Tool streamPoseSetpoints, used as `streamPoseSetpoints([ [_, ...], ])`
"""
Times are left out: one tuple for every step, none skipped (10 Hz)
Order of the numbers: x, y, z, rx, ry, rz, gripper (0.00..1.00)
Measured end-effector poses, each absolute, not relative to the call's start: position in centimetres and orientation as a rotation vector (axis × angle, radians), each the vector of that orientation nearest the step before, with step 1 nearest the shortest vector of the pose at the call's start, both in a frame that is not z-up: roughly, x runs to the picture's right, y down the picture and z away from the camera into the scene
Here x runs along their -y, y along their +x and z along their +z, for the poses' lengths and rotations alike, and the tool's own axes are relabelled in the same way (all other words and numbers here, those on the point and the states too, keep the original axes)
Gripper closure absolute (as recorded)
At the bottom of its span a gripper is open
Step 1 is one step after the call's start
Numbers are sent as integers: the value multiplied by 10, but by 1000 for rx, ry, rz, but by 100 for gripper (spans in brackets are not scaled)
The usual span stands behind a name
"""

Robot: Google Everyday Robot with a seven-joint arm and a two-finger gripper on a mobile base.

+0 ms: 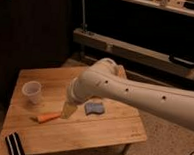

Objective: Place the pepper in the ceramic cup

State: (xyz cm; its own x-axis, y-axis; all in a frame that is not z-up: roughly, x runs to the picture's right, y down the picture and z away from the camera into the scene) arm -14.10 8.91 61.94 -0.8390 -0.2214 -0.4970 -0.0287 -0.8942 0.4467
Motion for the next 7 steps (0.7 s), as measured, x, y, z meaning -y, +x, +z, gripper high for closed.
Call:
streamPoseSetpoints([
  [-95,-166,630,690,921,-2870,20],
  [-100,-188,637,711,978,-2894,20],
  [-107,-206,644,743,1020,-2913,20],
  [-118,-224,652,788,1056,-2932,20],
  [-130,-237,662,841,1084,-2946,20],
  [-140,-242,671,884,1095,-2952,20],
  [-149,-246,676,921,1102,-2953,20],
])
